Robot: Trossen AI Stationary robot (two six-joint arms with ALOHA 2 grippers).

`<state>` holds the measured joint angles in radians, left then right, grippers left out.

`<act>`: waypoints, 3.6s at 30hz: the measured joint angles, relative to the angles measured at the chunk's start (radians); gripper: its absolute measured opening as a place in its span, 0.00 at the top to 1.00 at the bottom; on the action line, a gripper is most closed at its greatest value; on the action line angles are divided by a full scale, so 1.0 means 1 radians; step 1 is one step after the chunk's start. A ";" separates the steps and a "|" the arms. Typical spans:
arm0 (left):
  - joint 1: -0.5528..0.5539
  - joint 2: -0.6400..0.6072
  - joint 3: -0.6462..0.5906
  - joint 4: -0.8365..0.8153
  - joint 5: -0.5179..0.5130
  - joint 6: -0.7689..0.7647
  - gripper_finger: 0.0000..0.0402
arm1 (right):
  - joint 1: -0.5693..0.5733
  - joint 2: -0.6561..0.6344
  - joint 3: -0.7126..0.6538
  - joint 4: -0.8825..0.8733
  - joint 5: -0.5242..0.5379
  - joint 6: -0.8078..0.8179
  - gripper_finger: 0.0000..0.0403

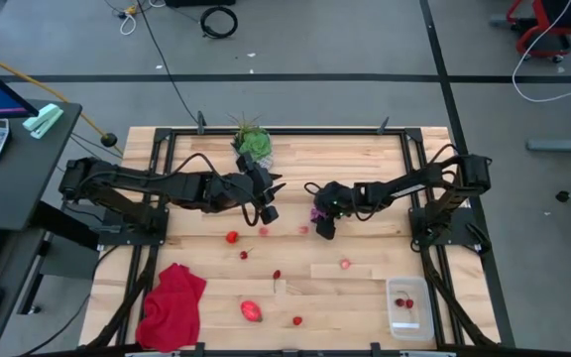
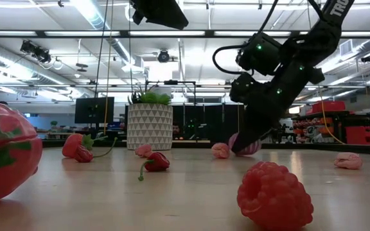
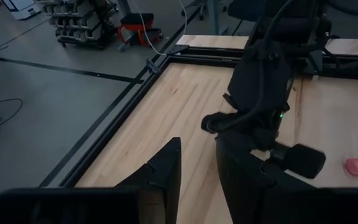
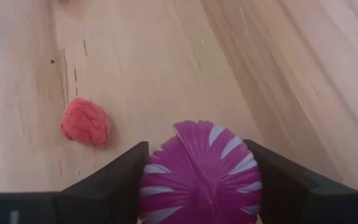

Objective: Pick and placing Produce into tupperware
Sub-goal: Put the purple onion into the transparent container, then put the red strawberry into the transparent container

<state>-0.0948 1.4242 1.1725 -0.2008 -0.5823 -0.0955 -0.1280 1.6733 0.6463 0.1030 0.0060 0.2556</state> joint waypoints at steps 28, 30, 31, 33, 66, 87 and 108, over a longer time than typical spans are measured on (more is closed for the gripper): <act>-0.080 0.010 0.000 -0.015 0.000 -0.111 0.73 | 1.002 -0.716 -0.002 -0.818 -0.050 1.342 0.36; -0.090 0.013 0.000 -0.013 -0.001 -0.124 0.73 | 1.084 -0.677 -0.002 -0.830 -0.015 1.424 0.36; -0.095 0.016 0.001 -0.009 -0.001 -0.133 0.73 | 1.118 -0.655 -0.002 -0.836 -0.011 1.447 0.36; -0.104 0.019 0.001 -0.017 0.000 -0.139 0.73 | 1.168 -0.607 -0.002 -0.834 -0.011 1.469 0.35; -0.118 0.019 0.001 -0.018 -0.001 -0.180 0.73 | 1.215 -0.560 0.000 -0.717 -0.005 1.396 0.32; -0.119 0.048 0.000 -0.043 -0.001 -0.183 0.73 | 1.206 -0.563 0.000 -0.614 0.044 1.048 0.17; -0.362 0.048 0.000 -0.362 -0.117 -0.632 0.80 | 0.725 -0.560 0.000 -0.504 0.460 0.383 0.17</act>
<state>-0.4565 1.4727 1.1721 -0.5626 -0.6991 -0.7280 0.5974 1.1133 0.6464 -0.4014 0.4664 0.6389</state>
